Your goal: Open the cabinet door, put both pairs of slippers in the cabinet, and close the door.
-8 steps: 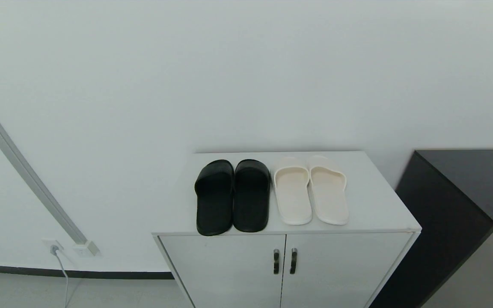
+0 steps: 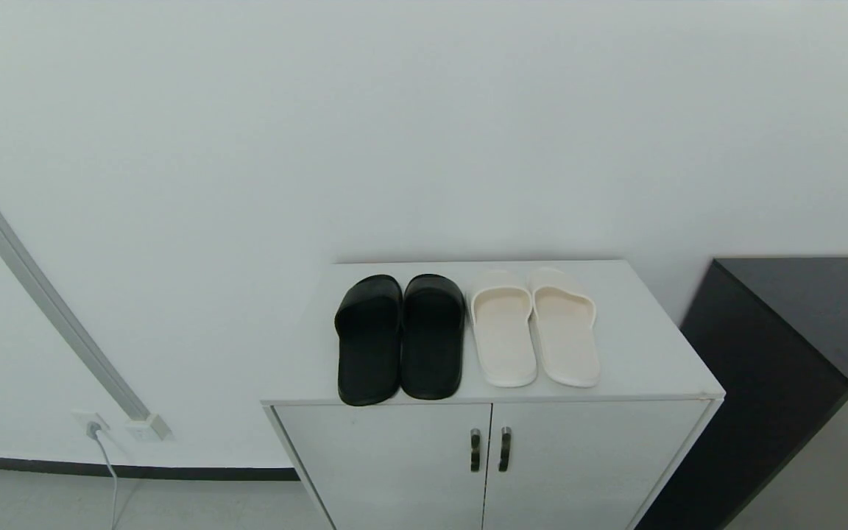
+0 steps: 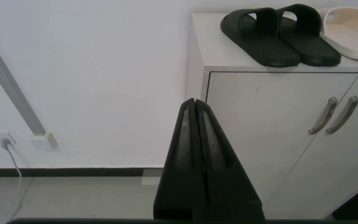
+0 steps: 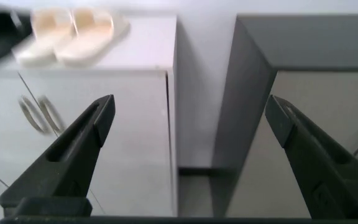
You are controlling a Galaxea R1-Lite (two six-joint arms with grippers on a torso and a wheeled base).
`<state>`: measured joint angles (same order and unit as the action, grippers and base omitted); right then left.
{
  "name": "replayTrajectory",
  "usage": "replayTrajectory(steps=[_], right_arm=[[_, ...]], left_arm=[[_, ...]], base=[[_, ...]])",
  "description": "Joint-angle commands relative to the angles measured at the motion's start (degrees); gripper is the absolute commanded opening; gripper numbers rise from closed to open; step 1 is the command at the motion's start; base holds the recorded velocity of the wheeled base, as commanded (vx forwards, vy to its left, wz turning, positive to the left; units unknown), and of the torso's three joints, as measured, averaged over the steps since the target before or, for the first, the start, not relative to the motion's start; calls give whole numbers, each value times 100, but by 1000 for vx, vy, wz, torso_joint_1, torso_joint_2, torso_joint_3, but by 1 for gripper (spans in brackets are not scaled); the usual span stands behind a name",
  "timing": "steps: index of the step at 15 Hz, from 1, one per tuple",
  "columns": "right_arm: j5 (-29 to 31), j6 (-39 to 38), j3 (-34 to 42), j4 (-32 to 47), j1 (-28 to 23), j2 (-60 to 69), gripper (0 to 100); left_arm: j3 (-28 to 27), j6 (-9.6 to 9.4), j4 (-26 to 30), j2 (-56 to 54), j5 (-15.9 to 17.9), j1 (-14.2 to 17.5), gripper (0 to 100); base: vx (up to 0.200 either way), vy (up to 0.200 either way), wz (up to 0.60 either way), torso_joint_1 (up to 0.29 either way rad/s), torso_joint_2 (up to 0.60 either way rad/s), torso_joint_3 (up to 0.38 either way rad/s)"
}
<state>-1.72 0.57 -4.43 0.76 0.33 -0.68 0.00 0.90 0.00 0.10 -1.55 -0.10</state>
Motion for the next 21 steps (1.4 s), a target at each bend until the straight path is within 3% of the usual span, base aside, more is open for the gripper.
replayTrajectory(steps=[1, 4, 7, 9, 14, 19, 21], right_arm=[[-21, -356, -1271, 267, 20, -960, 100], [-364, 145, -823, 91, 37, -1900, 100], [-663, -49, -1289, -1297, 301, -3904, 100], [-619, -242, -1790, -1368, 749, -4502, 100], [1235, -1050, -3108, -1394, 3395, -5970, 100], [2141, -1472, -3803, -1702, 4230, -7569, 100], [2606, -1499, -3943, -2378, 4441, -8519, 100]], left_arm=[[0, 24, -9, -1, -3, 1, 0], [0, 24, -9, -1, -12, 1, 0], [0, 15, -9, -1, -3, 1, 0], [0, 24, -9, -1, -3, 1, 0], [0, 15, -9, -1, 14, 1, 0], [0, 6, -9, -1, 14, 1, 0], [0, 6, 0, -1, 23, 1, 0]], base=[[0, 0, 0, 0, 0, 0], [0, 0, 0, 0, 0, 0], [0, 0, 0, 0, 0, 0], [0, 0, 0, 0, 0, 0], [0, 0, 0, 0, 0, 0], [0, 0, 0, 0, 0, 0], [0, 0, 0, 0, 0, 0]])
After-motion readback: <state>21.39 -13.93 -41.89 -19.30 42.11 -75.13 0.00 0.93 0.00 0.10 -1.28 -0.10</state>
